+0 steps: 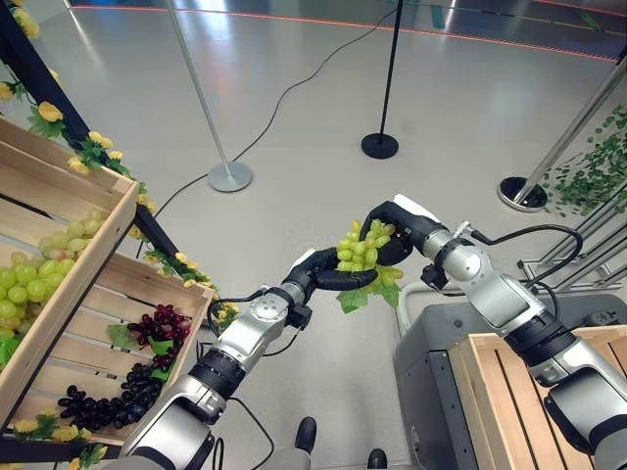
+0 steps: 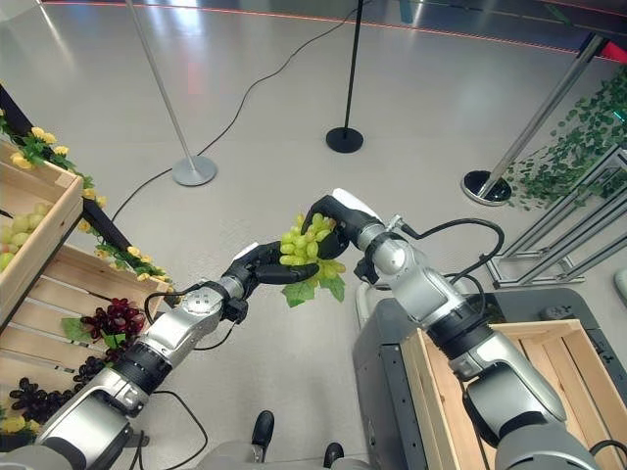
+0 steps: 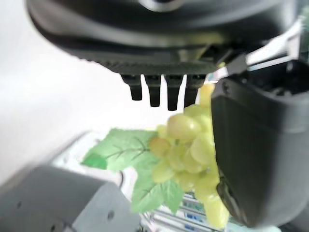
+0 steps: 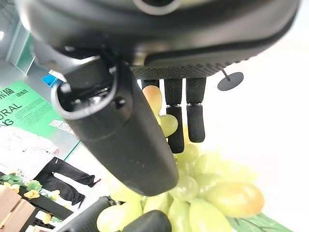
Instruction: Pick up the fruits from the basket on one side to the basket on the other side
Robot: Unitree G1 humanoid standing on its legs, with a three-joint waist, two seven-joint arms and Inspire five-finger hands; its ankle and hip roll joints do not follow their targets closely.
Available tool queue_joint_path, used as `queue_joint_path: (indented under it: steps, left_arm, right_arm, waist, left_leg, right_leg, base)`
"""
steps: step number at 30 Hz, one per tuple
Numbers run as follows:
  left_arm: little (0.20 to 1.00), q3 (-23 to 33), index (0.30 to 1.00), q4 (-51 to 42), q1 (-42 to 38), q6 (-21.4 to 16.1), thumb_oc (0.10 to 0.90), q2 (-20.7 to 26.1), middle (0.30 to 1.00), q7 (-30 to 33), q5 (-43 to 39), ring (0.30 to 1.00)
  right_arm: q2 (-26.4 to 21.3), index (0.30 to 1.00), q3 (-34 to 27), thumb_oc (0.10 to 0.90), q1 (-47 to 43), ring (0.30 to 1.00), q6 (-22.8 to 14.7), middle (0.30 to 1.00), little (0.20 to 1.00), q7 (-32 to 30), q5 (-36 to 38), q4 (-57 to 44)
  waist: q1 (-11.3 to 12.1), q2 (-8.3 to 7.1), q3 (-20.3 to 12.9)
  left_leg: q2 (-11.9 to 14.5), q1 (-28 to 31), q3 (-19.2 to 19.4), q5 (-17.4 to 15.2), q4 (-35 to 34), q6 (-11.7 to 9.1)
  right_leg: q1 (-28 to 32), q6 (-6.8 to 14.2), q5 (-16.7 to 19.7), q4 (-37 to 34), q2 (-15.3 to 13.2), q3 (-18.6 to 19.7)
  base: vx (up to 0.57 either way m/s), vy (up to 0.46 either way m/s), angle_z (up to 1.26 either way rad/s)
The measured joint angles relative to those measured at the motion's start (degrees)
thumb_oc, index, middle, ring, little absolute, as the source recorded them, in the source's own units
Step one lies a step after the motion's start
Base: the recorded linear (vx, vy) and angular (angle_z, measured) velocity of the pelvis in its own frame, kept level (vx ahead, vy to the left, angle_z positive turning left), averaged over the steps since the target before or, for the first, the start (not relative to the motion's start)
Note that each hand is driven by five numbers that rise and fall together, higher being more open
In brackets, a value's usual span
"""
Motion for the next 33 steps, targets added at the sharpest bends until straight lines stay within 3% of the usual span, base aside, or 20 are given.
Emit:
queue_joint_path:
  steps: [9,10,11,22,29,30,31,33]
  left_arm:
    - [0.9,1.8,0.9,1.7,1.7,-0.6,0.8,-0.5,0.9,-4.4,-5.1,0.9]
    - [0.575,1.8,0.575,1.9,1.7,-1.1,0.584,-0.5,0.575,-4.4,-5.1,0.575]
    - [0.3,1.8,0.3,2.0,1.7,-1.5,0.4,-0.5,0.3,-4.4,-5.1,0.3]
    - [0.3,1.8,0.3,2.1,3.5,-4.7,0.4,-0.9,0.3,-3.5,-5.1,0.3]
    - [0.3,1.8,0.3,2.1,4.1,-4.8,0.4,-1.0,0.3,-3.0,-5.1,0.3]
    - [0.3,1.8,0.3,2.1,4.1,-4.8,0.4,-1.1,0.3,-3.0,-5.1,0.3]
    - [0.3,1.8,0.3,2.1,4.1,-4.8,0.4,-1.2,0.3,-2.9,-5.1,0.3]
    - [0.3,1.8,0.3,2.1,4.1,-4.8,0.4,-1.4,0.3,-2.8,-5.1,0.3]
  right_arm:
    - [-0.1,0.3,0.0,0.4,0.0,0.3,-1.6,0.3,0.3,-0.2,0.1,-1.6]
    - [-0.1,0.3,0.0,0.4,0.0,0.3,-1.6,0.3,0.3,-0.3,0.1,-1.8]
    - [-0.1,0.3,0.0,0.4,0.0,0.3,-1.6,0.3,0.3,-0.5,0.1,-2.0]
    - [-0.4,0.3,0.0,0.4,0.0,0.3,-2.7,0.3,0.3,-0.6,1.7,-2.3]
    - [-0.3,0.3,0.0,0.4,-0.1,0.3,-2.7,0.3,0.3,-0.6,1.8,-2.4]
    - [-0.3,0.411,0.0,0.474,-0.2,0.411,-2.7,0.411,0.411,-0.6,1.8,-2.4]
    - [-0.2,0.9,0.0,0.8,-0.3,0.9,-2.7,0.9,0.9,-0.6,1.8,-2.5]
    - [-0.2,0.9,0.0,0.8,-0.5,0.9,-2.7,0.9,0.9,-0.6,1.6,-2.5]
  waist:
    - [-0.1,0.01,0.0]
    - [0.0,0.01,0.0]
    - [0.0,0.01,0.0]
    - [0.0,0.01,0.0]
    - [0.1,0.01,0.0]
    - [0.1,0.01,0.0]
    - [0.1,0.01,0.0]
    - [0.2,0.01,0.0]
  left_leg:
    - [0.0,0.1,0.1,0.0,0.0,0.0]
    - [0.0,0.1,0.1,0.0,0.0,0.0]
    - [0.0,0.1,0.1,0.0,0.0,0.0]
    - [0.0,0.3,0.0,0.0,0.0,0.0]
    - [0.0,0.4,0.0,0.0,0.0,0.0]
    - [0.0,0.4,0.0,0.0,0.0,0.0]
    - [0.0,0.4,0.0,0.0,0.0,0.0]
    - [0.0,0.4,0.0,0.0,0.0,0.0]
  right_leg:
    - [0.1,0.0,0.0,0.0,0.0,0.0]
    - [0.1,0.0,0.0,0.0,0.0,0.0]
    - [0.1,0.0,0.0,0.0,0.0,0.0]
    - [0.3,0.0,0.0,0.0,0.0,0.0]
    - [0.4,0.0,0.0,0.0,0.0,0.0]
    - [0.4,0.0,0.0,0.0,0.0,0.0]
    - [0.4,0.0,0.0,0.0,0.0,0.0]
    - [0.4,0.0,0.0,0.0,0.0,0.0]
  base:
    - [0.0,0.0,0.0]
    - [0.0,0.0,0.0]
    - [0.0,0.0,0.0]
    - [0.0,0.0,0.0]
    - [0.0,0.0,0.0]
    - [0.0,0.0,0.0]
    - [0.0,0.0,0.0]
    - [0.0,0.0,0.0]
